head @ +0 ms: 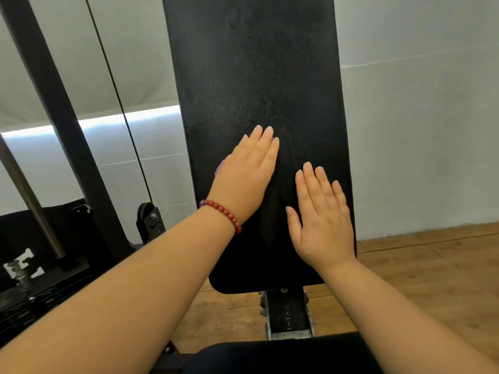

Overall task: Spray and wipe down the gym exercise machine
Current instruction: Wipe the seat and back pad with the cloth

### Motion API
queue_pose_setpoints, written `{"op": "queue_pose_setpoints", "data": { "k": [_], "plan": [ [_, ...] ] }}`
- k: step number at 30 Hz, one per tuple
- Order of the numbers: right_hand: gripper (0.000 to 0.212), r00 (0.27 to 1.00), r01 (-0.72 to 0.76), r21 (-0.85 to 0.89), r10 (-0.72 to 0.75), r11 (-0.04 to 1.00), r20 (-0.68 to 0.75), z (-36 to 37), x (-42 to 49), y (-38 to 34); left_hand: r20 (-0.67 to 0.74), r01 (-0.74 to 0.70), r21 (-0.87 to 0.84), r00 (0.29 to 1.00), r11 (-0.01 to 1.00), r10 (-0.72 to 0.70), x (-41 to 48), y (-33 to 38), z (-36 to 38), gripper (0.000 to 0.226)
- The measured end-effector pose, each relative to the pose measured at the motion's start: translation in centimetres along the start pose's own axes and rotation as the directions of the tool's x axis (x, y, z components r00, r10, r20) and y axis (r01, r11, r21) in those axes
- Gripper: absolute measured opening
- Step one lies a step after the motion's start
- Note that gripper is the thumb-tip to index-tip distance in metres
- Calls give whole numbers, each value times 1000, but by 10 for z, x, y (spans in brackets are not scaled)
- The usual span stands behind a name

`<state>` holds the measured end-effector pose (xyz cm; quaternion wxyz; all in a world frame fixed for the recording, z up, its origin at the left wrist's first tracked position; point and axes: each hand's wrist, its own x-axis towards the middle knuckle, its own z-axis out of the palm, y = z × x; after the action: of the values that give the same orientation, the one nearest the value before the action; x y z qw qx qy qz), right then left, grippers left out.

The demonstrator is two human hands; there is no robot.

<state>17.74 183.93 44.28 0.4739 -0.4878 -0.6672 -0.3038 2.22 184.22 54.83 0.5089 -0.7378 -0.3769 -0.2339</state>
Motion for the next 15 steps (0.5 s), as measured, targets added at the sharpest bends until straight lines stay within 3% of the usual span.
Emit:
{"op": "queue_pose_setpoints", "data": {
  "k": [6,12,15],
  "plan": [
    [57,1000,-1,7,1,1000,-15,0,-1,0,-3,-230,-31,973,973,230,-23,4,0,43],
    [58,1000,-6,11,6,1000,-19,1,-2,-1,-63,6,20,998,1000,-4,12,2,3,43],
    [58,1000,3,18,-2,1000,-28,1,-2,0,-12,-118,46,993,992,119,-7,21,8,50]
  ]
}}
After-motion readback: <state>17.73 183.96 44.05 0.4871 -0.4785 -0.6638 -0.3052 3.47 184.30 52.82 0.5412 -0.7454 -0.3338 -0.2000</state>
